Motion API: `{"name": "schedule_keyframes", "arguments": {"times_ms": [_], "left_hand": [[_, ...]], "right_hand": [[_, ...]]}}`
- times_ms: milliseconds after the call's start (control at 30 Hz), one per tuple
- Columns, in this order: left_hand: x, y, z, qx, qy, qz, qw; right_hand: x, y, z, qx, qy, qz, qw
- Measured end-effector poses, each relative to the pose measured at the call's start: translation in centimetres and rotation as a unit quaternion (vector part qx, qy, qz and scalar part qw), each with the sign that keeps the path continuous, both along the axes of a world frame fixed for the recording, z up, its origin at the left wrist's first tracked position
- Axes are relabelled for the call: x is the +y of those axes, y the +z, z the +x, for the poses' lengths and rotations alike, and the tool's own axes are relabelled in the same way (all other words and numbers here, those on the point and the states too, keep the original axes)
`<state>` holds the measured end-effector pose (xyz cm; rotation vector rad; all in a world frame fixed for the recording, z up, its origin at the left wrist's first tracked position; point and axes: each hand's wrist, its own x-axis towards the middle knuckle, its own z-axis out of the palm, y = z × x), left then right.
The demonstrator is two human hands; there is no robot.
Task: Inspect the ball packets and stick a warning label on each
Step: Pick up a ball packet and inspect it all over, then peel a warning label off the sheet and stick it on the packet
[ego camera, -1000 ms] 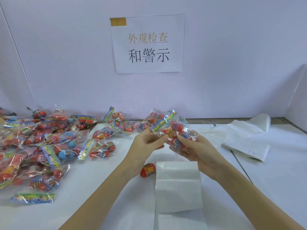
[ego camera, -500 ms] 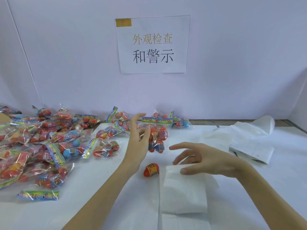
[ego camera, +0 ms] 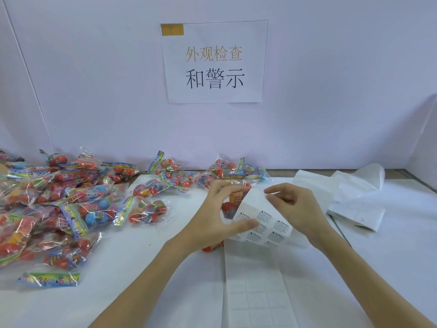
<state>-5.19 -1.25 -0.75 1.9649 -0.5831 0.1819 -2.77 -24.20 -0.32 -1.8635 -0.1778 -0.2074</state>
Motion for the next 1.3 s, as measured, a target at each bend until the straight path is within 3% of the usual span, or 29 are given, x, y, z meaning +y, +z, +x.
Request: {"name": "schedule_keyframes", "arguments": {"times_ms": [267,400,500,600,767,1033,1167,1300], "left_hand": [[-0.4,0.3,0.4,-0.051,0.066,-0.094,0.992],[-0.5,0.4,0.5,-0.025,0.093,-0.129,0.987],[-0.5,0.1,0.8,-0.003,0.136,-0.14,0.981],[-0.3,-0.2,1.1,-0.014,0.184,-0.11,0.977],[-0.5,-0.3,0.8,-0.064,0.236,-0.088,0.966],[-0.5,0.2,0.3,-0.082,0.153,-0.068,0.982],[-0.9,0.1,0.3,-0.063,0.123,-0.069,0.988],[-1.3,0.3,0.1,0.0,0.114,-0.103,0.988]], "right_hand": [[0.3,0.1,-0.5,0.002,0.047,-0.054,0.997],[0.7,0.2,-0.4,-0.025,0.033,-0.088,0.995],[0.6,0.7,-0.6,-0.065,0.036,0.008,0.997],[0.6,1.4,-1.2,-0.057,0.109,0.102,0.987],[1.9,0.9,-1.8,-0.081,0.116,-0.018,0.99],[1.8,0.7,-1.4,-0.086,0.122,-0.006,0.989],[2.0,0.2,-1.1,-0.178,0.06,-0.087,0.978],[1.6,0.0,-1.2,-0.302,0.02,-0.153,0.941]]}}
